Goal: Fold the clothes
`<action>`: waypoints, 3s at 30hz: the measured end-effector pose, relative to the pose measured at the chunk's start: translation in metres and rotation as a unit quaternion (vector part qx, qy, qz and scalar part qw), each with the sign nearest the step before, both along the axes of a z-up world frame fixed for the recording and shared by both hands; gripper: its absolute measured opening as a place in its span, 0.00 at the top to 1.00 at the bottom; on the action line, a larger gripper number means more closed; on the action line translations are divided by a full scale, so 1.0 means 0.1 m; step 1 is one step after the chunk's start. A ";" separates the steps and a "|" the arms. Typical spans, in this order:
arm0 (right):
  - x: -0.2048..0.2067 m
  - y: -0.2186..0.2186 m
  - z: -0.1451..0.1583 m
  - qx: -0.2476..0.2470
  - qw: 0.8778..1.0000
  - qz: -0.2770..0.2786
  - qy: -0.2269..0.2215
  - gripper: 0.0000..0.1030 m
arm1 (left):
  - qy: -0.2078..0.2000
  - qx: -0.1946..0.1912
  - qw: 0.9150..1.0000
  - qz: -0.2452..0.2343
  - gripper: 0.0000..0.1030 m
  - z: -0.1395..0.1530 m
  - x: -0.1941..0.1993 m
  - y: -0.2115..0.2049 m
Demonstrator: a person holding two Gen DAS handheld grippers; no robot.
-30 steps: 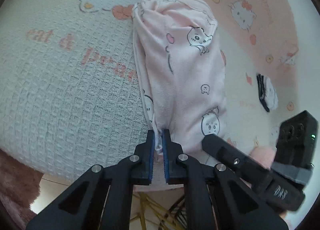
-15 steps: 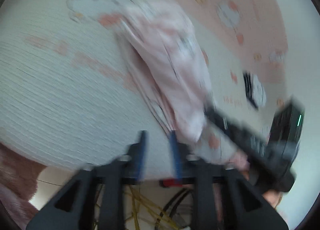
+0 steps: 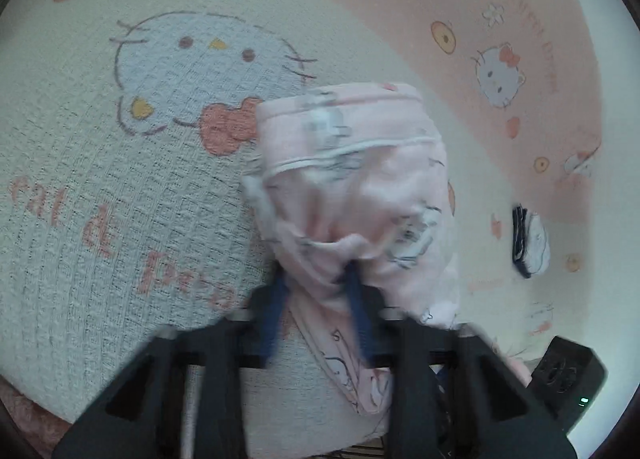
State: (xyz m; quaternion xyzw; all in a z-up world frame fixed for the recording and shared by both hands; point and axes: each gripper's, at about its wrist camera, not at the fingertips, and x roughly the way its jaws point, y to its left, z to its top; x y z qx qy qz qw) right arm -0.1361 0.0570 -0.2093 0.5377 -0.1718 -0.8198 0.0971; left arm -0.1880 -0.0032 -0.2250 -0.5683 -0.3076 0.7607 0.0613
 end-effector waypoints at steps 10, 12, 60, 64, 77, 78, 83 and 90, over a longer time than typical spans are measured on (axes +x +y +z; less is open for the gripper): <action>0.17 0.49 0.47 0.093 0.995 0.002 0.019 0.76 | -0.011 0.059 0.996 -0.059 0.81 0.14 0.59 0.50; 0.17 0.68 0.39 0.122 0.992 -0.014 -0.009 0.72 | -0.015 0.020 0.996 -0.088 0.73 0.19 0.72 0.55; 0.14 0.81 0.64 0.077 0.996 -0.005 0.034 0.39 | 0.136 -0.106 0.942 -0.286 0.75 0.37 0.58 0.93; 0.17 0.75 0.46 0.117 0.993 0.016 -0.007 0.39 | 0.112 -0.119 0.940 -0.300 0.95 0.22 0.53 1.03; 0.22 0.93 0.25 0.163 0.986 -0.015 -0.038 0.34 | 0.149 -0.114 0.935 -0.302 0.98 0.53 0.87 0.92; 0.21 0.91 0.19 0.176 0.983 -0.012 -0.046 0.28 | 0.134 -0.118 0.936 -0.303 0.98 0.48 0.86 0.92; 0.26 0.95 0.30 0.159 0.987 -0.017 -0.027 0.36 | 0.074 -0.097 0.957 -0.262 0.97 0.37 0.78 0.65; 0.45 0.41 0.73 0.095 0.988 0.085 0.091 0.36 | 0.056 -0.046 0.993 -0.092 0.94 0.35 0.63 -0.12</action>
